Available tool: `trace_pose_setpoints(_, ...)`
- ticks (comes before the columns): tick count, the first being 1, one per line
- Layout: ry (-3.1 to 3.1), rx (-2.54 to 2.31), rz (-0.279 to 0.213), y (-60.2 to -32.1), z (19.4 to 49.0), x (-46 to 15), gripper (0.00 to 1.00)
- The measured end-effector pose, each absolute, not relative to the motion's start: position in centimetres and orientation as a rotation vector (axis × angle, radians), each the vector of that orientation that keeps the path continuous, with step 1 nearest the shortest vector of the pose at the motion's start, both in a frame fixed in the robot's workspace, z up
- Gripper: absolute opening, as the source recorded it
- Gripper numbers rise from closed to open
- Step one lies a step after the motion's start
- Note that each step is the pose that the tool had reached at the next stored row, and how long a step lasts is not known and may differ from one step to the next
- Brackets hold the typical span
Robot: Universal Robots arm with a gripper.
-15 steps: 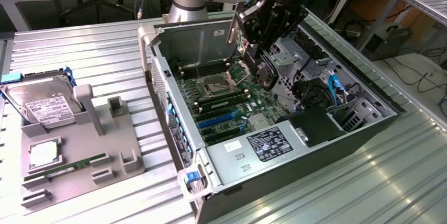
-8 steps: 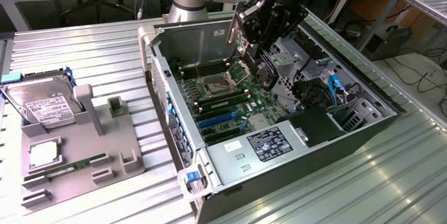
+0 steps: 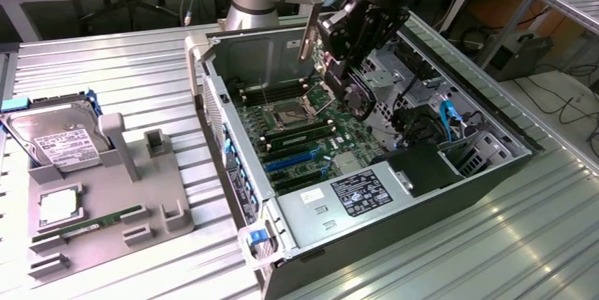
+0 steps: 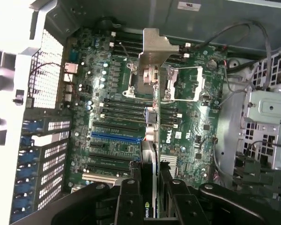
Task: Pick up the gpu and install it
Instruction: 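Insert the gpu into the slot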
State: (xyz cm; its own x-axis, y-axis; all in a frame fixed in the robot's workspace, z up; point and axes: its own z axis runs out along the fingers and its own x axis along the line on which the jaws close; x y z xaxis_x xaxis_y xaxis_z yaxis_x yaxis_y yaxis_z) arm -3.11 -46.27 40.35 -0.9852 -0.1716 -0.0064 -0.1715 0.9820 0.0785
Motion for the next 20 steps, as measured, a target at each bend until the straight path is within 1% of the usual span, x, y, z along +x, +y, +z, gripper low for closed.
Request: trace_pose_setpoints(20,-2.981,0.929,-0.12,-46.27,39.98,-3.11,0.26)
